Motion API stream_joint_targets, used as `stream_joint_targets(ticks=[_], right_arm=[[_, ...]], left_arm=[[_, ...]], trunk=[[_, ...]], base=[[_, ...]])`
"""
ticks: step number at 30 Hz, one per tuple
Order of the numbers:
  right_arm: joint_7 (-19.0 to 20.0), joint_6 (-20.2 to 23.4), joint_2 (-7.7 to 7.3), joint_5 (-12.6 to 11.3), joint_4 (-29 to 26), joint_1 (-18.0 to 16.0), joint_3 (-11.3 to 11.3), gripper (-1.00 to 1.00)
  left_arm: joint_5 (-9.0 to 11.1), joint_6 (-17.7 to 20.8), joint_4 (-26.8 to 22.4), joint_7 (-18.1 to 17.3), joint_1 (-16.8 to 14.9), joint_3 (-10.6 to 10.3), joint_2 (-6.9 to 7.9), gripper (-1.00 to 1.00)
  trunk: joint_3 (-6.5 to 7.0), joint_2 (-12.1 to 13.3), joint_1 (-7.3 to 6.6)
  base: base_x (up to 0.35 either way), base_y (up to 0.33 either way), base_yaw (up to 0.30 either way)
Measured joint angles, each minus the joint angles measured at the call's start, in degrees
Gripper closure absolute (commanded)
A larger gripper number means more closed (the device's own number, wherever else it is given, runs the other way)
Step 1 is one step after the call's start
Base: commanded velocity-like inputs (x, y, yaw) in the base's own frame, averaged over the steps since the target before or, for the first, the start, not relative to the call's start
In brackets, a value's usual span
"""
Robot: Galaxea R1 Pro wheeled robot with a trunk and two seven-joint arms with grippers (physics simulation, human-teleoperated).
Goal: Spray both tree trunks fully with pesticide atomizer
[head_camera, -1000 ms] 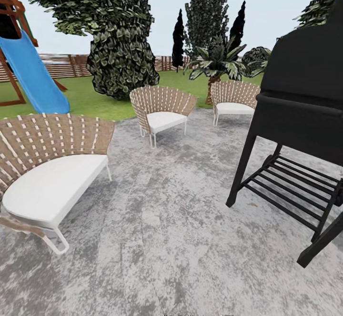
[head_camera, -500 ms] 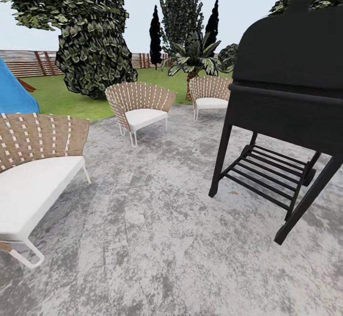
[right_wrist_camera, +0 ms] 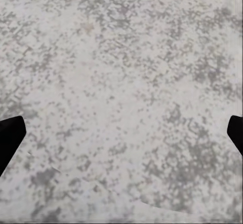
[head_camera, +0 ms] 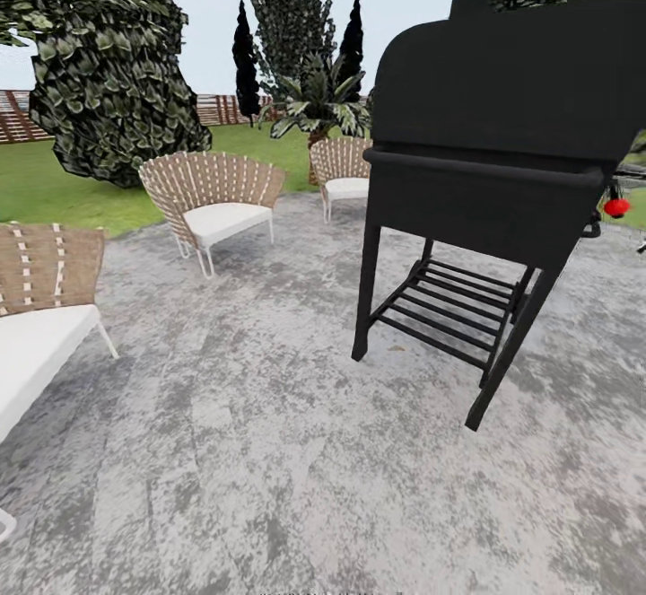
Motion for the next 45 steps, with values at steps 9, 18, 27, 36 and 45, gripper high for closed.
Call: stream_joint_targets(ticks=[9,18,27,36,45], right_arm=[[0.0,0.0,0.0,0.0,0.0,0.0,0.0,-1.0],[0.0,0.0,0.0,0.0,0.0,0.0,0.0,-1.0],[0.0,0.0,0.0,0.0,0.0,0.0,0.0,-1.0],[0.0,0.0,0.0,0.0,0.0,0.0,0.0,-1.0],[0.0,0.0,0.0,0.0,0.0,0.0,0.0,-1.0]], left_arm=[[0.0,0.0,0.0,0.0,0.0,0.0,0.01,-1.0],[0.0,0.1,0.0,0.0,0.0,0.0,0.01,-1.0],[0.0,0.1,0.0,0.0,0.0,0.0,0.01,-1.0],[0.0,0.2,0.0,0.0,0.0,0.0,0.01,-1.0],[0.0,0.2,0.0,0.0,0.0,0.1,0.01,-1.0]], trunk=[[-0.45,0.0,0.01],[-0.91,0.0,-0.01],[-1.31,0.0,0.0],[-1.62,0.0,-0.01],[-1.67,0.0,-0.01]], base=[[-0.132,-0.269,-0.27],[-0.092,-0.267,-0.27],[-0.063,-0.267,-0.273],[-0.027,-0.27,-0.279],[0.0,-0.274,-0.295]])
